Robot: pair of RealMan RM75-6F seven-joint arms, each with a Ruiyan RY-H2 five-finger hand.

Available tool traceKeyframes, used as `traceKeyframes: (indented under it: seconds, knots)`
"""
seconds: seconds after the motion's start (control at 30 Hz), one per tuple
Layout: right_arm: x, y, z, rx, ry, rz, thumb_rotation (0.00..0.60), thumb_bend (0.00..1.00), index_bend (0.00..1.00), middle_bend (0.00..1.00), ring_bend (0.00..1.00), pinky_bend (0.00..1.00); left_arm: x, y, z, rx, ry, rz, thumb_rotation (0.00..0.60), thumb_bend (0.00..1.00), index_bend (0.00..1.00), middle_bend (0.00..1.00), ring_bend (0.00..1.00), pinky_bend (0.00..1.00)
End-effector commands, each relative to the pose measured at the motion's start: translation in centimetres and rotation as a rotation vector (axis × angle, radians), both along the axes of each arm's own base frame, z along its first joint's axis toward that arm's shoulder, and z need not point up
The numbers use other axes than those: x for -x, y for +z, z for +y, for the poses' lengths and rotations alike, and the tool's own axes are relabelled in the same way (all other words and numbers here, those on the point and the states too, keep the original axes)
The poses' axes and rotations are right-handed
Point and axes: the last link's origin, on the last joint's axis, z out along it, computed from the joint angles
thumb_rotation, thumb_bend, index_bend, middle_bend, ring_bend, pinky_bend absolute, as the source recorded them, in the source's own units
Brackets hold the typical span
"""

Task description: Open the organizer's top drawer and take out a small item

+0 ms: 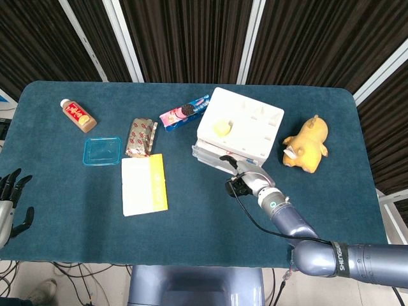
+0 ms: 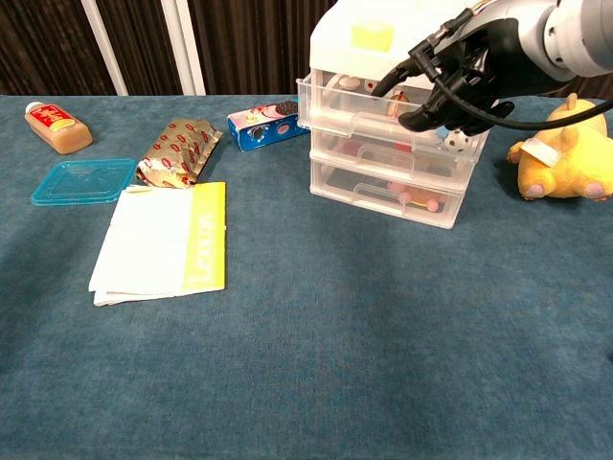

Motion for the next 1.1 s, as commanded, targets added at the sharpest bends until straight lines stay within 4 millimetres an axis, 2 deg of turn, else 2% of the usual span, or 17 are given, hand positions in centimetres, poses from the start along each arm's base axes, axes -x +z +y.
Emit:
traceKeyframes:
  seconds: [0.03, 0.27, 0.57, 1.1]
  knots:
    - [-0.2, -0.22, -0.17, 0.001, -0.003, 0.012, 0.6, 0.57, 0.13, 1.0, 1.0, 1.0, -0.01, 0.0, -0.02, 0.0, -0.001, 0.0, 0.6, 0.47, 0.1, 0.0, 0.0, 0.0]
    - [-0.54, -0.14, -0.36, 0.001, -0.007, 0.031, 0.6, 0.57, 0.13, 1.0, 1.0, 1.0, -0.02, -0.12, -0.04, 0.005, -0.001, 0.001, 0.6, 0.47, 0.1, 0.0, 0.0, 0.0]
    - [-0.81, 0.03, -0.37, -0.028, 0.0, 0.041, 0.6, 0.57, 0.21, 1.0, 1.0, 1.0, 0.03, -0.01, -0.04, 0.001, 0.0, -0.001, 0.6, 0.47, 0.1, 0.0, 0.0, 0.0]
    - [-0.64, 0.08, 0.22, -0.055, 0.007, 0.031, 0.6, 0.57, 0.22, 1.0, 1.0, 1.0, 0.06, 0.03, -0.03, -0.001, 0.002, 0.001, 0.6, 0.47, 0.1, 0.0, 0.0, 0.0]
